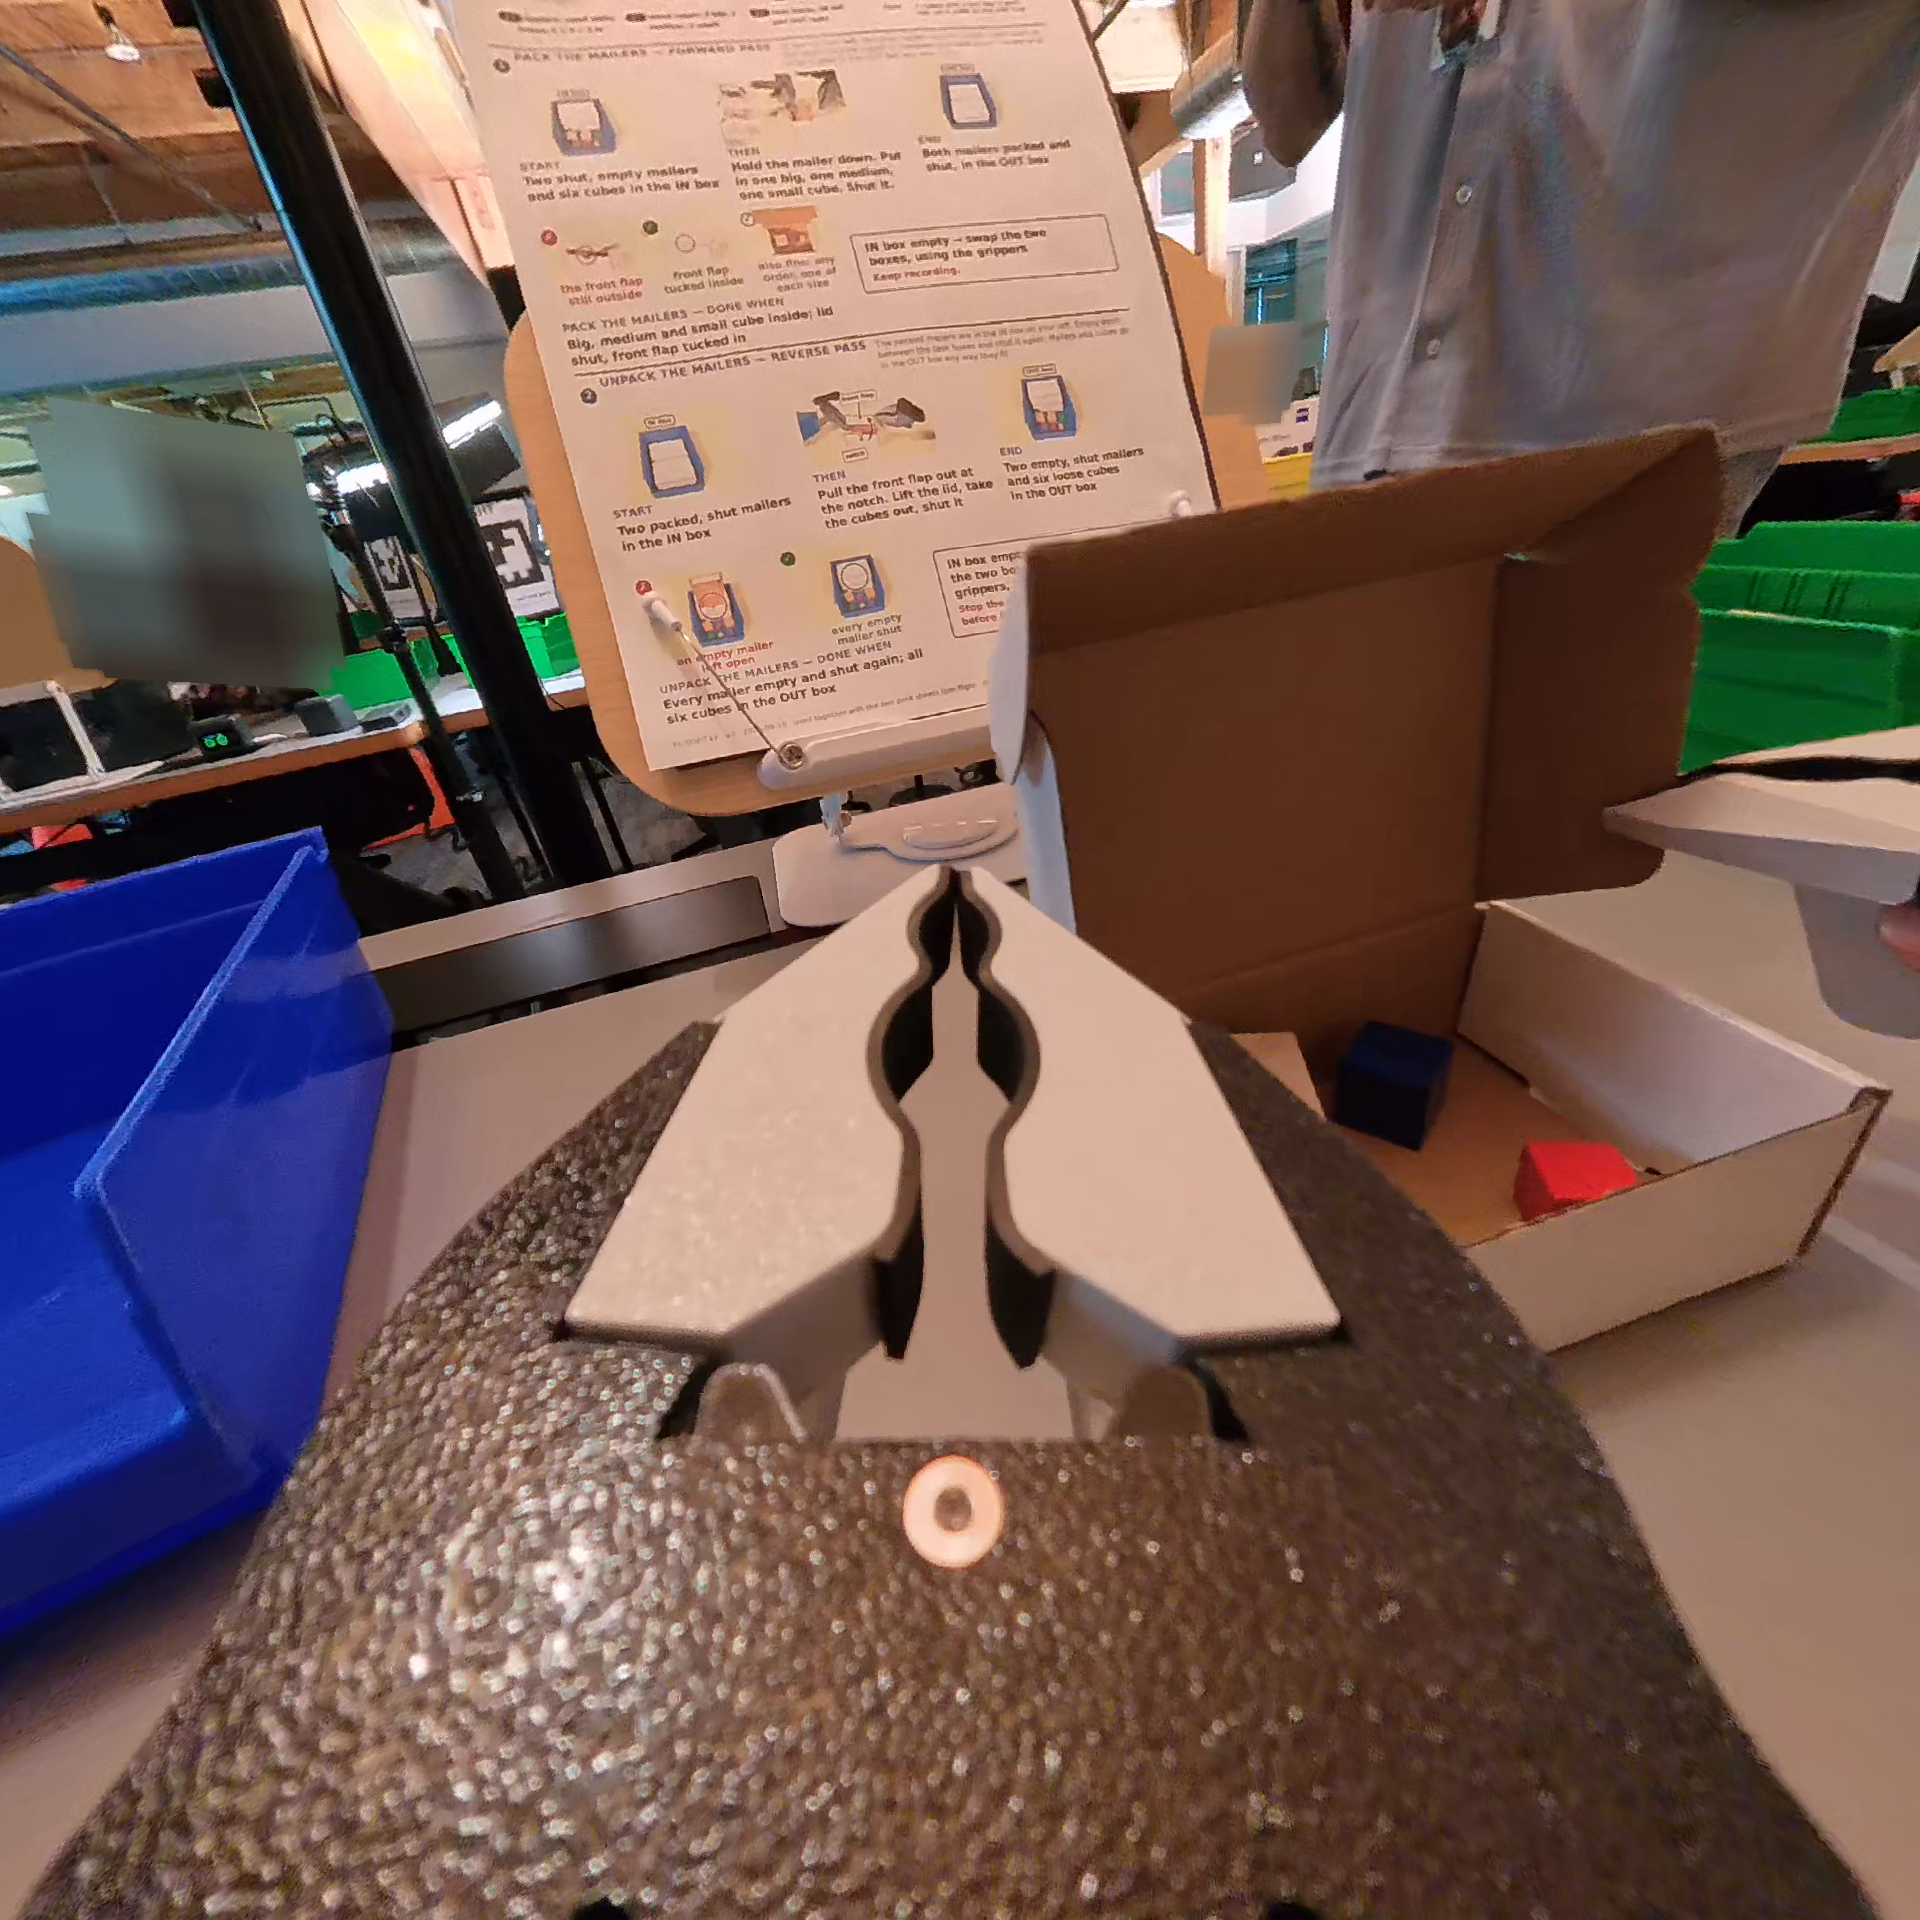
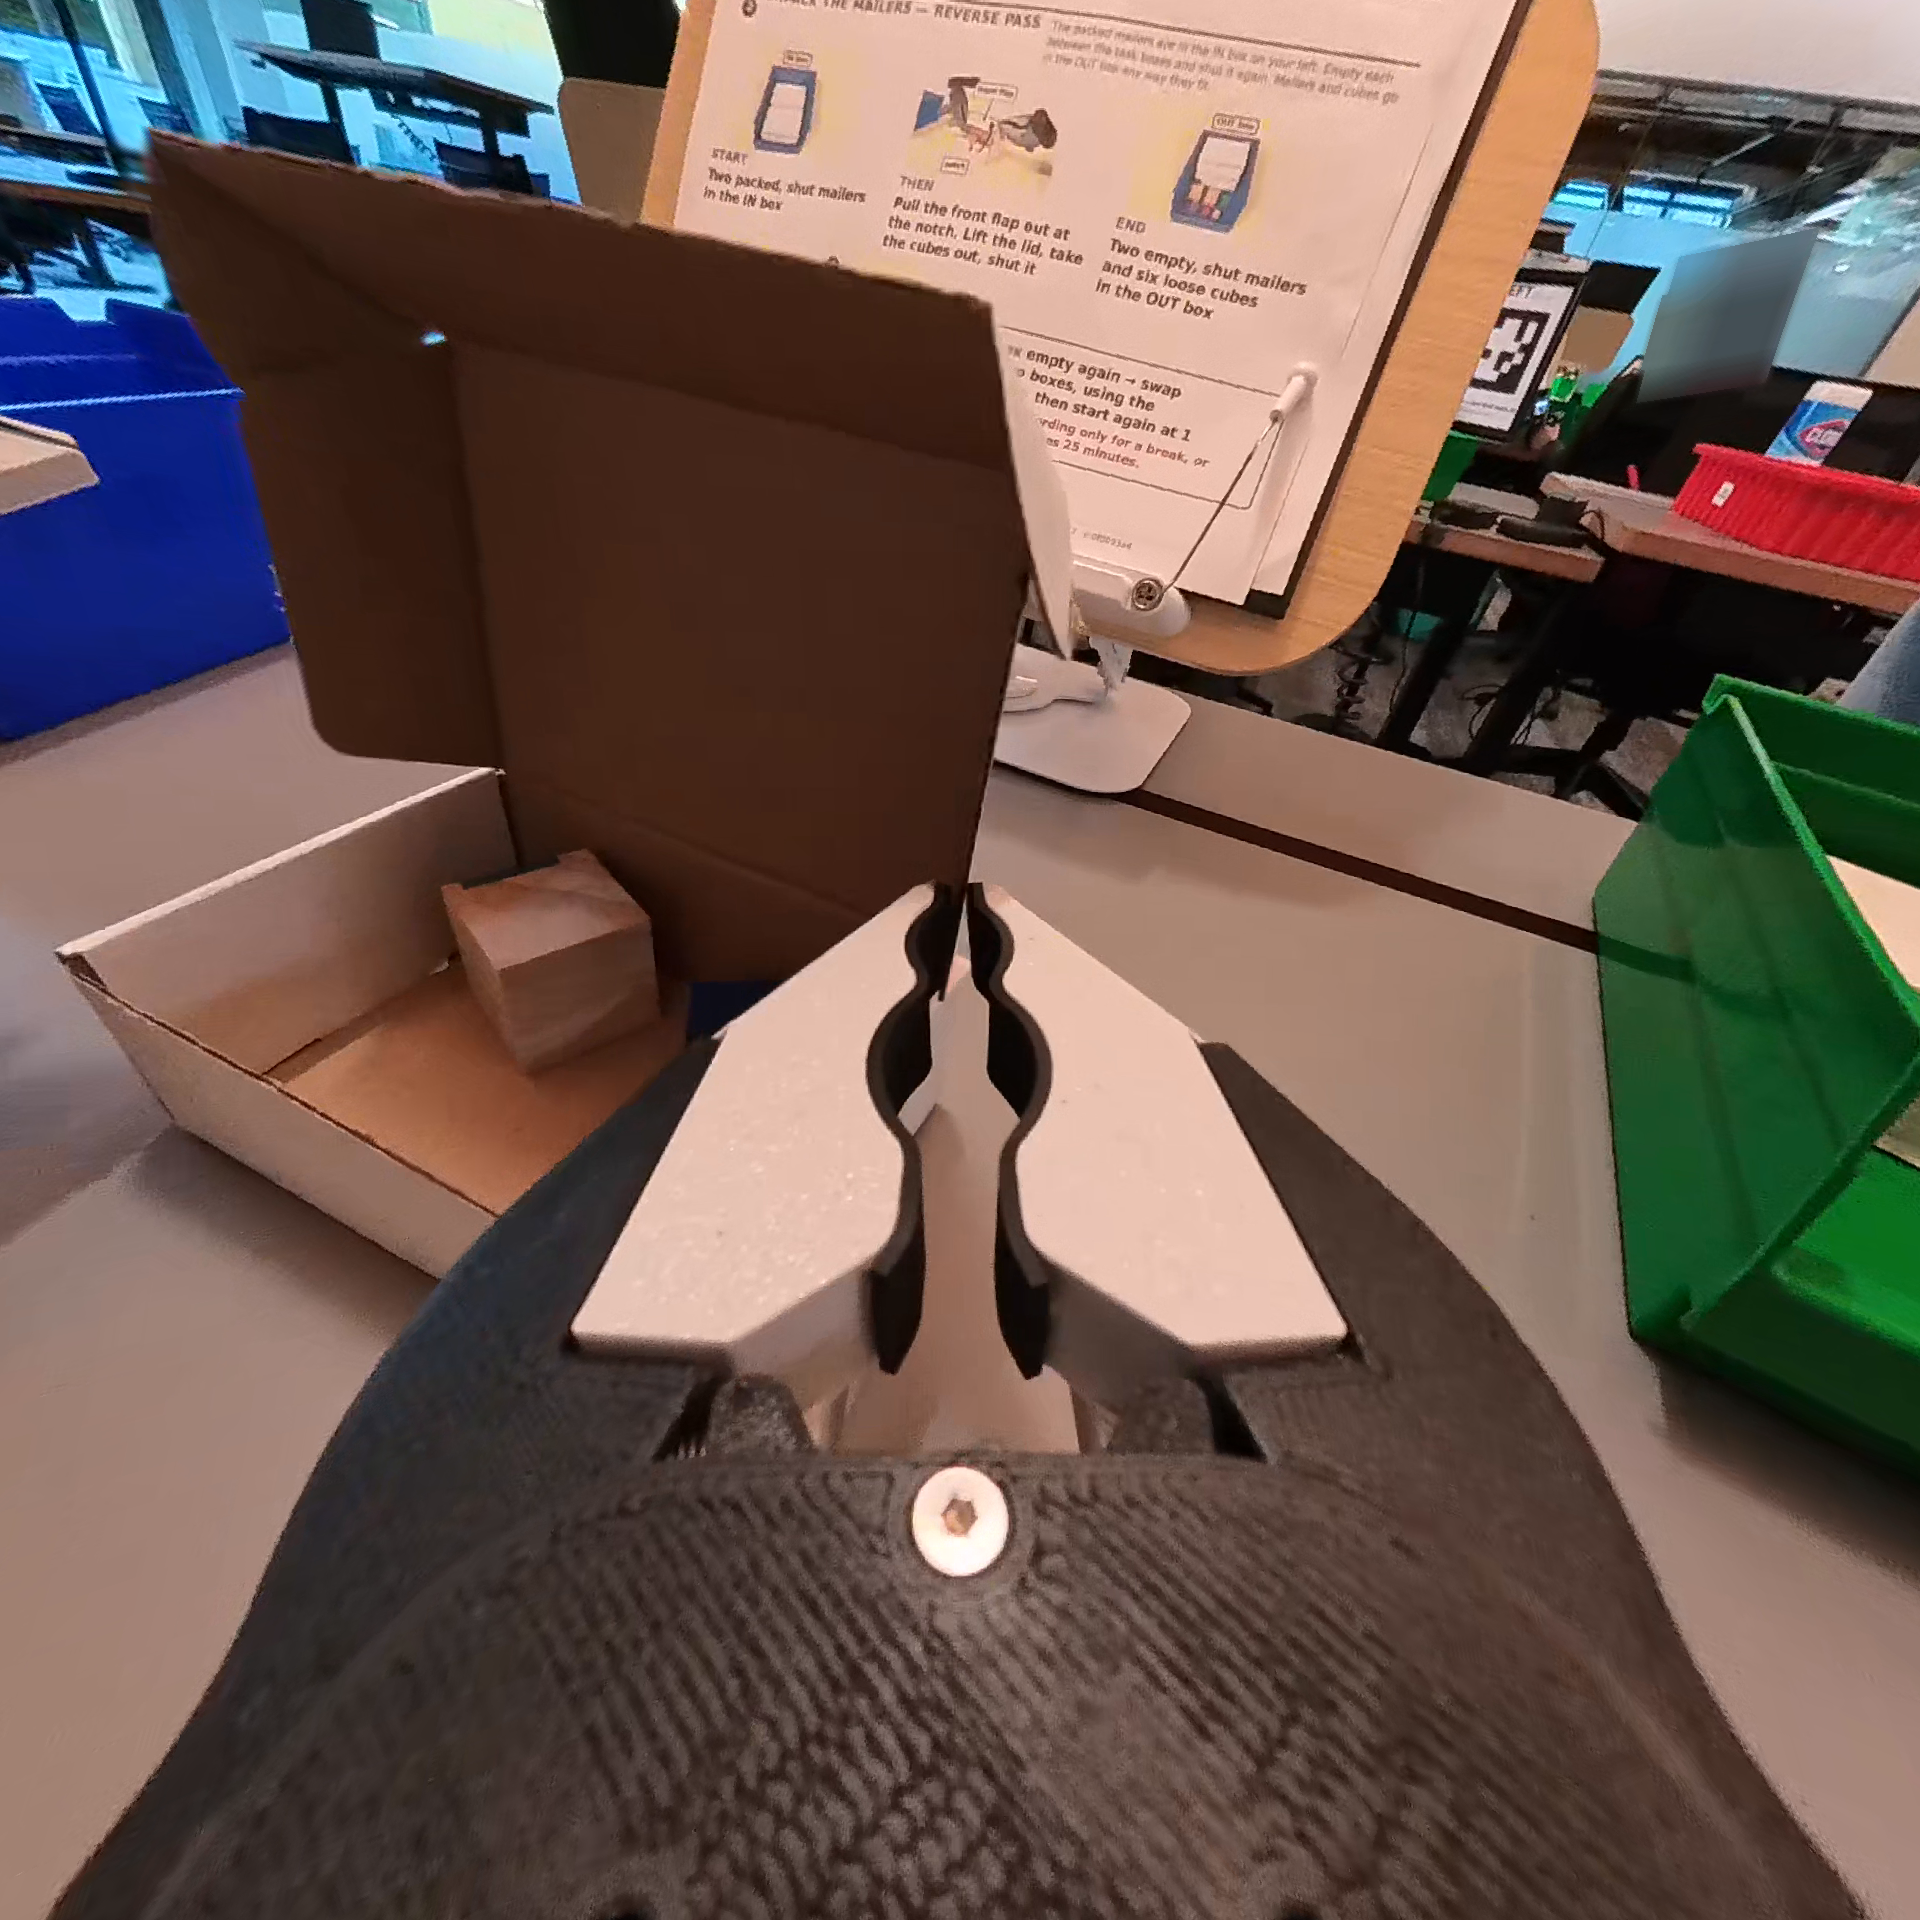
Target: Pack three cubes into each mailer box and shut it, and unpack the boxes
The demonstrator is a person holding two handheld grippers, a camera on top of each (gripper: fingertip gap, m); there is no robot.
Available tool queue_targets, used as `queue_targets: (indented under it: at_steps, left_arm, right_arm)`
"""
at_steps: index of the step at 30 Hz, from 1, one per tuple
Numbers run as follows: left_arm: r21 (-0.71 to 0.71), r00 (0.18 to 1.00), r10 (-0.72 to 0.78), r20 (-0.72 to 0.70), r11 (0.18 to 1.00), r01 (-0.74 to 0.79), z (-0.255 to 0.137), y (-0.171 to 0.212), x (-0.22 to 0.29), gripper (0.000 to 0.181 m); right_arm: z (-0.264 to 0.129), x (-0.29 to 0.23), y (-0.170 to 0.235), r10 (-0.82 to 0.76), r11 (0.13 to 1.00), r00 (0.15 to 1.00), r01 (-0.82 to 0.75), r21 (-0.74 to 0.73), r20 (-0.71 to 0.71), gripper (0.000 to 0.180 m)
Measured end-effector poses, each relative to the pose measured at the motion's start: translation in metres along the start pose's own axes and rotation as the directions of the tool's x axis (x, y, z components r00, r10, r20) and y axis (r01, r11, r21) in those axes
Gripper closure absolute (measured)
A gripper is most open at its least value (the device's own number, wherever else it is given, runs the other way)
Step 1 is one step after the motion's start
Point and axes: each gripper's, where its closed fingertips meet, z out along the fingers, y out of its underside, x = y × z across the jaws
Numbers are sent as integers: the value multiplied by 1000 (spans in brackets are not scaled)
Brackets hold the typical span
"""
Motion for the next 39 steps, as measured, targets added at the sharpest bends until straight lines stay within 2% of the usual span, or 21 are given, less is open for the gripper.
queue_targets:
  at_steps: [14,27,33,39]
  left_arm:
    - [1,993,117,-5,993,-117,1,3,15,181]
    - [0,968,221,121,975,-222,2,8,-1,181]
    - [32,968,210,137,976,-216,1,3,-4,168]
    - [37,970,203,131,977,-210,1,3,-2,165]
  right_arm:
    - [-2,-2,-8,-11,1000,1000,11,28,-17,177]
    - [-8,3,-14,-53,995,996,59,82,-72,176]
    - [-9,5,-15,-44,993,996,53,109,-83,167]
    - [-11,6,-21,-30,987,995,44,154,-92,150]
